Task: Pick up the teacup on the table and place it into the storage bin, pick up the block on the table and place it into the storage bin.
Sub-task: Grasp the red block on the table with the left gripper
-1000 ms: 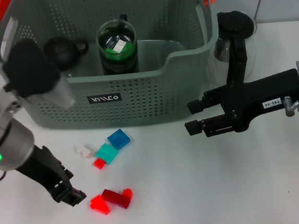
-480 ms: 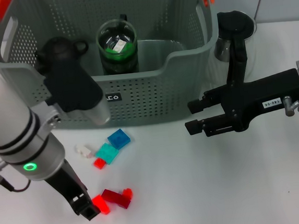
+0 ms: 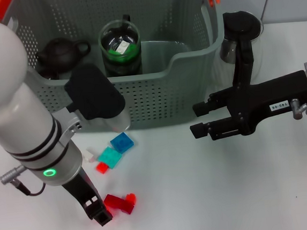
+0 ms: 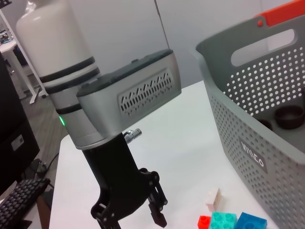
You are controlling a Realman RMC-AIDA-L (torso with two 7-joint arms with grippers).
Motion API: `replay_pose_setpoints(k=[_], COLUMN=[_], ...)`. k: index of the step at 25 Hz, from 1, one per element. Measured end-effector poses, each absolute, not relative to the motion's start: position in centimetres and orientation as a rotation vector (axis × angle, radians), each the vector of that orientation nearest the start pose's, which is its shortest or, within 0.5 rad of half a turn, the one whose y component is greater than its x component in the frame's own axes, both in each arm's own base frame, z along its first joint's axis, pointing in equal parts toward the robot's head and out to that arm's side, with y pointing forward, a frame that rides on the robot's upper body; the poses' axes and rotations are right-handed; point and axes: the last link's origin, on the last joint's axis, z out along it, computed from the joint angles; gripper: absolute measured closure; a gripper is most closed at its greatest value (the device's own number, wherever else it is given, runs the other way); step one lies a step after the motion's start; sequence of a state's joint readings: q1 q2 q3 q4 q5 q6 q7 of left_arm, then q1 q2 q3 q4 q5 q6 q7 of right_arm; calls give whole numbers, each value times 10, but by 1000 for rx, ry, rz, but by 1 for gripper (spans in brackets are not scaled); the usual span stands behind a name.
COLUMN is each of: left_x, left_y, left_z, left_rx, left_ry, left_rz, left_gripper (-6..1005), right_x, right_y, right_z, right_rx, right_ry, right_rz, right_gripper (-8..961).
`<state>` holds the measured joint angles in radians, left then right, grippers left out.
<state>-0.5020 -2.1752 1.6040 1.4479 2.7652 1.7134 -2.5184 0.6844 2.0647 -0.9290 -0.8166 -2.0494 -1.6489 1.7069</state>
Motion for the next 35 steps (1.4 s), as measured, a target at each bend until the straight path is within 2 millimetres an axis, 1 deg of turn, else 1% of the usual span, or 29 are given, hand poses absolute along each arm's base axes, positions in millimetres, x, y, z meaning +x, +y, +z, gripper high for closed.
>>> replay_pose_setpoints(k=[6, 16, 24, 35], left_x=[-188, -187, -192, -192], left_y=[295, 297, 295, 296], left_z=[-48, -50, -55, -58], left_rx=[-2702, -2690, -2689, -2686], left_ry=[-753, -754, -774, -765], left_rz=[933, 923, 951, 946], left_gripper=[367, 394, 415, 445], right_x=[186, 186, 186, 186], right_y=[353, 353, 353, 353], right_z=[-6, -6, -6, -6], right_rx=[-3051, -3050, -3049, -3049], right_ry=[578, 581, 584, 589], right_rz=[480, 480, 481, 481], right_gripper=[343, 344, 344, 343])
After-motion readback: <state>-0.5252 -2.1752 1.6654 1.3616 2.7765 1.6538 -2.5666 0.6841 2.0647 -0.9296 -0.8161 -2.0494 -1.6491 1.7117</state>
